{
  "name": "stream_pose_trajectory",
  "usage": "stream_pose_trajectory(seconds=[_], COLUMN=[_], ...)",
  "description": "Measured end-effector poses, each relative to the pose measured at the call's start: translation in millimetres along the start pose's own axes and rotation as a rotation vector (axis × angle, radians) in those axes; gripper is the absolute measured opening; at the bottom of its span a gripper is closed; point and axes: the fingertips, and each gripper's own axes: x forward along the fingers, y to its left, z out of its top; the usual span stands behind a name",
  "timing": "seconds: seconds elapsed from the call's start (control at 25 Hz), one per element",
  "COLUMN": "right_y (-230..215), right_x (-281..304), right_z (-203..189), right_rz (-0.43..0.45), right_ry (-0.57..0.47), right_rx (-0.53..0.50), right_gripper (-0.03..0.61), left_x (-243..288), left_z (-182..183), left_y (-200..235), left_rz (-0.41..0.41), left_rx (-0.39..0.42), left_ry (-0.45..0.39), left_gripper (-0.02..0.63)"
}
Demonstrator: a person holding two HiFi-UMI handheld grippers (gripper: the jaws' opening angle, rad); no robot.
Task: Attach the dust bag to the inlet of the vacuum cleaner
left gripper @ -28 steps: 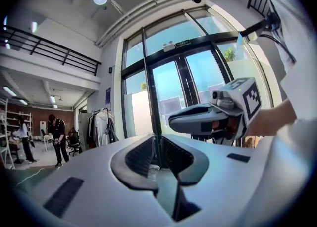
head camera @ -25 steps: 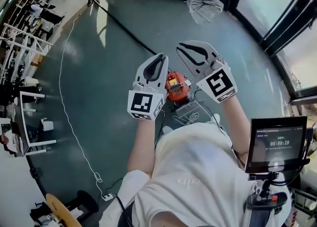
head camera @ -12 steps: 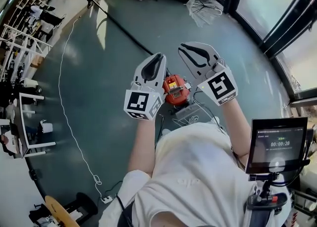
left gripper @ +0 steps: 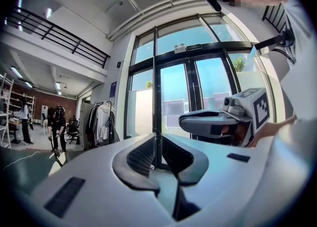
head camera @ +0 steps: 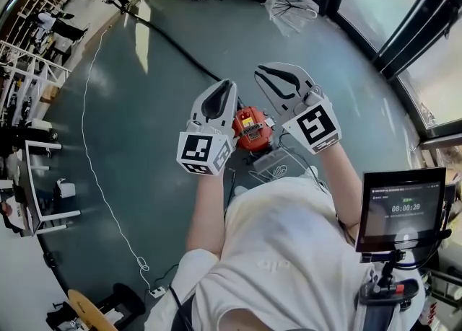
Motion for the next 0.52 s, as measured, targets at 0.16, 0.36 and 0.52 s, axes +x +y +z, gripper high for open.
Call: stream_pose_trajectory(seconds=[0.16, 0.36, 0.52], right_y=[0, 1, 7], right_x=[-4, -10, -11], right_z=[-2, -8, -10], right_rz=[-0.001, -0.003, -0.003], right_ry=[-0.001, 0.008, 0.015], right_rx=[0.008, 0.018, 0.02], right_gripper=[0.044, 0.044, 0.044], left_x=[-1, -3, -5], left_z=[-1, -8, -12], left_y=[-4, -11, -11], left_rz=[-0.009, -0.015, -0.016], left_rx=[-0.006, 0.007, 0.013], left_ry=[-0.01, 0.013, 0.03], left_gripper=[0.048, 0.048, 0.048])
